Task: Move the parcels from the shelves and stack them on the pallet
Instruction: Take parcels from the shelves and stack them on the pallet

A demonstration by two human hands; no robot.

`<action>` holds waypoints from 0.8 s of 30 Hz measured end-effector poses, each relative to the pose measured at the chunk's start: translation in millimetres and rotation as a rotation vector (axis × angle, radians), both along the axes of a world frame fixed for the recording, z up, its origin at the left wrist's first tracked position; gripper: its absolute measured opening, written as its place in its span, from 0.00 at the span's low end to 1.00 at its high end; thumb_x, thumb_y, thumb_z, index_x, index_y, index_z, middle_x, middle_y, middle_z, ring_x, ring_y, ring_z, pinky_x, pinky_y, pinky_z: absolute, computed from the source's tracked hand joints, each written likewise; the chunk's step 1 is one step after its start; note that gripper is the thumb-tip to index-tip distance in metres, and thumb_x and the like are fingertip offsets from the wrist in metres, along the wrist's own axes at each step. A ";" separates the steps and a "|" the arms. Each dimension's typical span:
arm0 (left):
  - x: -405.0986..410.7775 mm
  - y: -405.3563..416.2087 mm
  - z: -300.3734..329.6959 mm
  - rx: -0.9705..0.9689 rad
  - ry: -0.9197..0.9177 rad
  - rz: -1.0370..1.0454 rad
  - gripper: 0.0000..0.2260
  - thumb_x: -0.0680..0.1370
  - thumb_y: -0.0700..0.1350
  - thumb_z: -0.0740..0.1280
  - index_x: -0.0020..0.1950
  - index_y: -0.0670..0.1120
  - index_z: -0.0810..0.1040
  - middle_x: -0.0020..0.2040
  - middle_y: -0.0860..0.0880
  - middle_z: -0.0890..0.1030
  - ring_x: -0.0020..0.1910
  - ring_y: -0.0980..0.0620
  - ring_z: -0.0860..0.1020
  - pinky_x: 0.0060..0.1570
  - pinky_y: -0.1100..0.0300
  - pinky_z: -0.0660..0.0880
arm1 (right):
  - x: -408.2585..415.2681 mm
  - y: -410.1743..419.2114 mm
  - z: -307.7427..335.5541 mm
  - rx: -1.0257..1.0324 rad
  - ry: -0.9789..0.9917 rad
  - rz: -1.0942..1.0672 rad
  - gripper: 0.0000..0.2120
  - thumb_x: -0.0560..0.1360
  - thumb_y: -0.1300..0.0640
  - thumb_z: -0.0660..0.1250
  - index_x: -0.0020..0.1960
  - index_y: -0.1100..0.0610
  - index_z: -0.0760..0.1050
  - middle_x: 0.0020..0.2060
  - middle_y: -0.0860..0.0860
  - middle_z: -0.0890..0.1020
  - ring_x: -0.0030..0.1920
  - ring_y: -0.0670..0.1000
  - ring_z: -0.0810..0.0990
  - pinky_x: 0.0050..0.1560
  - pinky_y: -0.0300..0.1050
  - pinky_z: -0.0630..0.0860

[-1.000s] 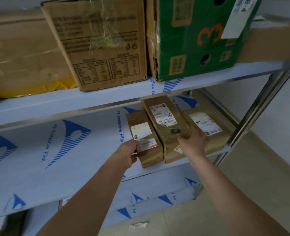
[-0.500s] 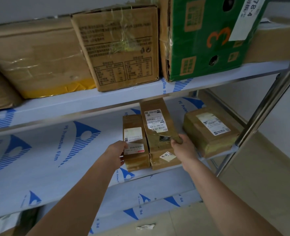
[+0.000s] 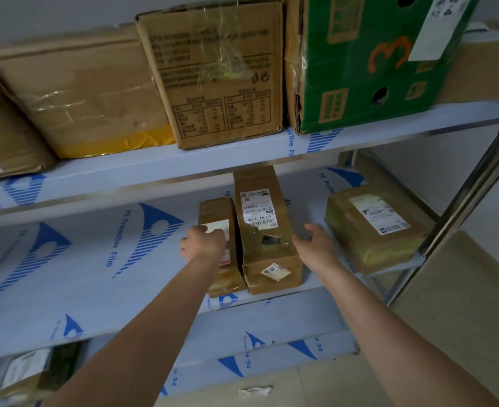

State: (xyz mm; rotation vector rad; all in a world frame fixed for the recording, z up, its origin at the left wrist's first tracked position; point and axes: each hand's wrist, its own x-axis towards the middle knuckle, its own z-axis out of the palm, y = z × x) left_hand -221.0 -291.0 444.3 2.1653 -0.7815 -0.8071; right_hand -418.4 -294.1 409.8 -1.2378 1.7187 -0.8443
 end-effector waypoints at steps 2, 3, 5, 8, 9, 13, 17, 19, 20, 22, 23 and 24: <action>-15.3 -7.3 5.8 -0.105 -0.016 -0.044 0.22 0.70 0.46 0.61 0.63 0.46 0.75 0.61 0.42 0.75 0.61 0.39 0.74 0.59 0.43 0.75 | -19.9 -15.9 6.5 -0.058 0.085 -0.027 0.24 0.80 0.55 0.64 0.74 0.54 0.65 0.69 0.55 0.71 0.65 0.56 0.73 0.58 0.43 0.69; -24.8 -11.2 6.3 -0.146 -0.026 -0.069 0.21 0.67 0.47 0.59 0.58 0.46 0.77 0.58 0.42 0.78 0.59 0.38 0.75 0.59 0.40 0.76 | -31.4 -24.4 9.4 -0.075 0.116 -0.043 0.24 0.79 0.55 0.64 0.74 0.53 0.65 0.70 0.55 0.71 0.68 0.57 0.71 0.61 0.45 0.68; -50.3 -16.5 9.1 -0.204 -0.052 -0.101 0.17 0.67 0.47 0.60 0.52 0.49 0.80 0.56 0.43 0.80 0.60 0.38 0.75 0.60 0.39 0.75 | -59.3 -41.2 13.8 -0.094 0.192 -0.067 0.26 0.77 0.53 0.66 0.74 0.50 0.65 0.70 0.57 0.69 0.70 0.61 0.66 0.67 0.53 0.66; -106.2 -14.1 28.0 -0.251 -0.100 -0.109 0.09 0.77 0.41 0.64 0.53 0.50 0.80 0.64 0.45 0.74 0.67 0.41 0.68 0.68 0.46 0.69 | -103.8 -57.7 24.5 -0.044 0.321 -0.066 0.30 0.75 0.54 0.66 0.76 0.49 0.61 0.73 0.58 0.64 0.74 0.63 0.59 0.71 0.61 0.61; -126.0 -15.4 27.7 -0.265 -0.124 -0.118 0.08 0.78 0.40 0.64 0.53 0.50 0.80 0.65 0.44 0.72 0.68 0.41 0.67 0.69 0.46 0.67 | -118.9 -59.6 27.8 0.001 0.357 -0.047 0.32 0.75 0.53 0.66 0.77 0.49 0.59 0.74 0.57 0.62 0.74 0.63 0.56 0.72 0.63 0.59; -194.5 -27.2 0.3 -0.209 -0.054 -0.310 0.08 0.75 0.40 0.62 0.49 0.45 0.80 0.57 0.39 0.77 0.56 0.38 0.75 0.58 0.45 0.75 | -167.0 -69.5 15.7 0.131 0.406 0.067 0.42 0.68 0.47 0.68 0.77 0.45 0.52 0.73 0.56 0.64 0.72 0.64 0.62 0.70 0.64 0.64; -238.6 -23.5 -10.7 0.083 0.229 -0.357 0.04 0.78 0.39 0.64 0.49 0.39 0.76 0.41 0.43 0.72 0.36 0.49 0.69 0.42 0.56 0.67 | -187.6 -72.9 2.7 0.235 0.525 0.152 0.42 0.72 0.48 0.69 0.78 0.49 0.47 0.74 0.57 0.59 0.72 0.63 0.59 0.70 0.61 0.59; -245.9 -19.7 -17.8 0.145 0.284 -0.318 0.09 0.79 0.42 0.65 0.55 0.37 0.76 0.38 0.47 0.70 0.35 0.52 0.67 0.43 0.57 0.66 | -193.6 -74.2 0.9 0.211 0.518 0.151 0.40 0.73 0.49 0.69 0.77 0.50 0.50 0.73 0.59 0.61 0.72 0.63 0.59 0.70 0.62 0.59; -248.2 -16.8 -20.4 0.158 0.317 -0.307 0.09 0.79 0.44 0.65 0.55 0.39 0.76 0.39 0.48 0.70 0.37 0.52 0.69 0.45 0.57 0.67 | -196.5 -77.8 -4.0 0.189 0.488 0.141 0.38 0.73 0.48 0.69 0.77 0.51 0.52 0.72 0.59 0.63 0.72 0.63 0.60 0.69 0.61 0.60; -251.4 -10.2 -22.2 0.174 0.391 -0.286 0.05 0.80 0.46 0.65 0.48 0.44 0.73 0.42 0.50 0.71 0.41 0.52 0.70 0.46 0.58 0.67 | -201.8 -79.8 -8.6 0.178 0.484 0.160 0.35 0.75 0.43 0.66 0.74 0.57 0.57 0.70 0.60 0.67 0.71 0.62 0.64 0.67 0.56 0.64; -250.9 -7.8 -23.9 0.177 0.417 -0.279 0.05 0.80 0.46 0.65 0.47 0.46 0.73 0.44 0.49 0.72 0.44 0.52 0.70 0.47 0.58 0.67 | -203.1 -79.7 -12.5 0.187 0.487 0.172 0.35 0.76 0.40 0.63 0.74 0.59 0.59 0.69 0.61 0.68 0.70 0.62 0.65 0.66 0.54 0.65; -250.2 -4.5 -25.5 0.176 0.431 -0.272 0.04 0.80 0.47 0.65 0.50 0.47 0.73 0.48 0.49 0.73 0.47 0.51 0.70 0.49 0.57 0.68 | -202.6 -77.7 -14.0 0.180 0.482 0.169 0.36 0.77 0.38 0.61 0.74 0.61 0.59 0.69 0.61 0.69 0.70 0.62 0.67 0.67 0.53 0.65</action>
